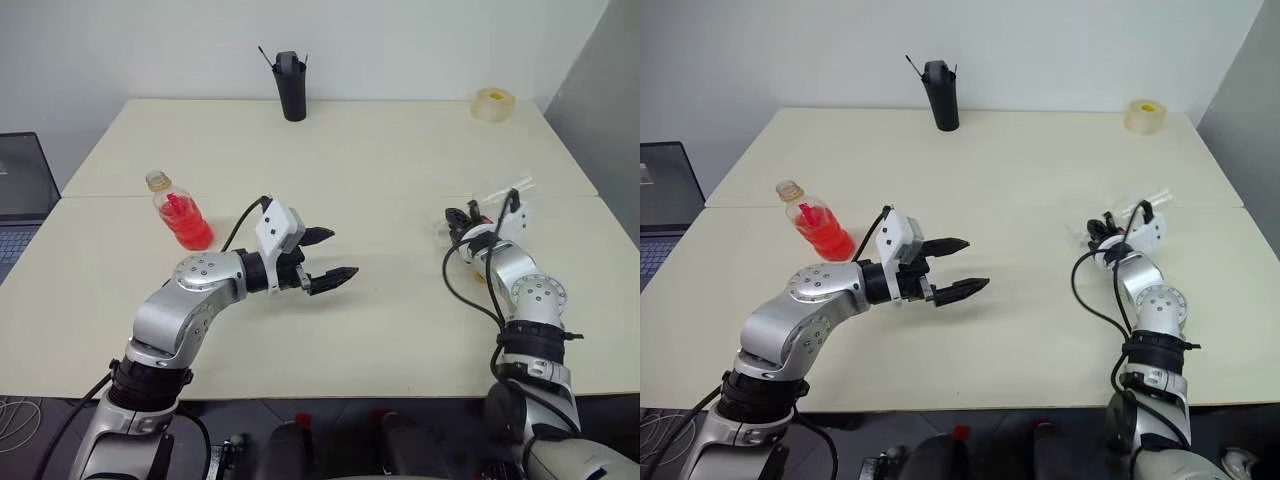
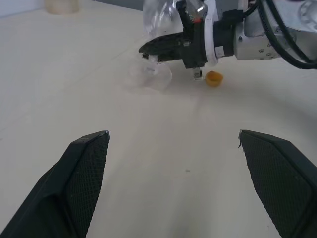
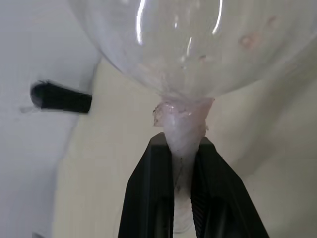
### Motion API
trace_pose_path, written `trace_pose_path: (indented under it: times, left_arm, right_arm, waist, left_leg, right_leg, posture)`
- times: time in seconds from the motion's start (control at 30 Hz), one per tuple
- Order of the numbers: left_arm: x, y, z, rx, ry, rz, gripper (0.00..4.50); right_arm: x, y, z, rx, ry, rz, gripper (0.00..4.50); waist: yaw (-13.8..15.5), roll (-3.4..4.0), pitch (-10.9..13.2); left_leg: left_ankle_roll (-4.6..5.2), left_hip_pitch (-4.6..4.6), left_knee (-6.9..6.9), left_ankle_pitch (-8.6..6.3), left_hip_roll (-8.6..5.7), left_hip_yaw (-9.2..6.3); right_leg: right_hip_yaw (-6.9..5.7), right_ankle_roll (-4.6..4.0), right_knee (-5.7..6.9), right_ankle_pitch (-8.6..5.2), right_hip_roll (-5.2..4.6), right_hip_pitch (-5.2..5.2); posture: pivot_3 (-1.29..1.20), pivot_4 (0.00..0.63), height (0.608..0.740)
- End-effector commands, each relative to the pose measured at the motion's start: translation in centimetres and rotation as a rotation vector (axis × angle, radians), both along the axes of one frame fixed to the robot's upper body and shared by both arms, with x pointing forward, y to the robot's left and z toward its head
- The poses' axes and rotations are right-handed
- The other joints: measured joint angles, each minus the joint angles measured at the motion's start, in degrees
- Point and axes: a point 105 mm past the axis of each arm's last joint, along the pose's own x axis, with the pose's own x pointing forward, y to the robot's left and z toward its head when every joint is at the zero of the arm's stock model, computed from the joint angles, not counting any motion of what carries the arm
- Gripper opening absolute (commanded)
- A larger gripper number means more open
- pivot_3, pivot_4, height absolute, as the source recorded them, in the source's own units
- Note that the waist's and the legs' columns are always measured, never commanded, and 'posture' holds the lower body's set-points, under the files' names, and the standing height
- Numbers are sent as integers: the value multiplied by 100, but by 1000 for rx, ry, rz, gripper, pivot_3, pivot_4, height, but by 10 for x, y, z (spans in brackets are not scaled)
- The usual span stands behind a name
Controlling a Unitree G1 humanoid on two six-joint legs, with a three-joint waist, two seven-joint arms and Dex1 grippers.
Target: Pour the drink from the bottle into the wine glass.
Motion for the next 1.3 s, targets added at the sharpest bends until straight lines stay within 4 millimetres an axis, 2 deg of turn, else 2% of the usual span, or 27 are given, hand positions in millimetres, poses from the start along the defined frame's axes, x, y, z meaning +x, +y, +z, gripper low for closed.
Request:
trace_pose_path:
  times: [0.03,0.2,0.27,0.5,0.7,0.9,1.3]
  left_arm:
    - [-1,19,3,15,-33,54,4500]
    - [-4,44,-4,43,-11,132,4500]
    - [-6,54,-6,49,-3,168,4500]
    - [-17,77,-4,-16,30,277,4500]
    - [-21,83,-5,-45,9,348,4500]
    - [-17,86,4,-47,-68,383,4500]
    - [-19,86,9,-47,-92,356,4500]
  right_arm:
    - [-20,76,45,-412,-353,254,139]
    - [-32,134,32,-688,-618,403,139]
    - [-34,150,26,-752,-713,427,139]
    - [-29,180,5,-791,-817,429,139]
    - [-38,195,-20,-809,-845,515,139]
    - [-37,191,-42,-754,-733,557,139]
    - [-32,191,-53,-735,-654,587,139]
  waist:
    - [-55,2,1]
    - [-16,-3,1]
    - [9,-6,3]
    - [75,-22,5]
    - [74,-24,4]
    - [73,-24,4]
    - [70,-26,2]
  left_leg:
    - [0,1,-2,0,0,1]
    - [0,3,-3,0,2,-13]
    - [0,2,-1,0,4,-11]
    - [-17,1,4,9,-2,-9]
    - [-18,3,3,9,2,-11]
    - [-18,5,3,9,4,-12]
    - [-16,18,2,8,3,-9]
  right_leg:
    - [3,0,0,0,7,-4]
    - [-3,-5,-1,-1,34,-3]
    - [-5,-5,-1,-1,26,-3]
    - [-13,-1,-13,1,-11,6]
    - [-12,-2,-9,1,-19,7]
    - [-12,-2,-6,2,-23,7]
    - [-11,-2,-1,1,-23,16]
  posture:
    - [0,150,740]
    - [0,150,740]
    - [0,150,740]
    - [0,150,740]
    - [0,150,740]
    - [0,150,740]
    - [0,150,740]
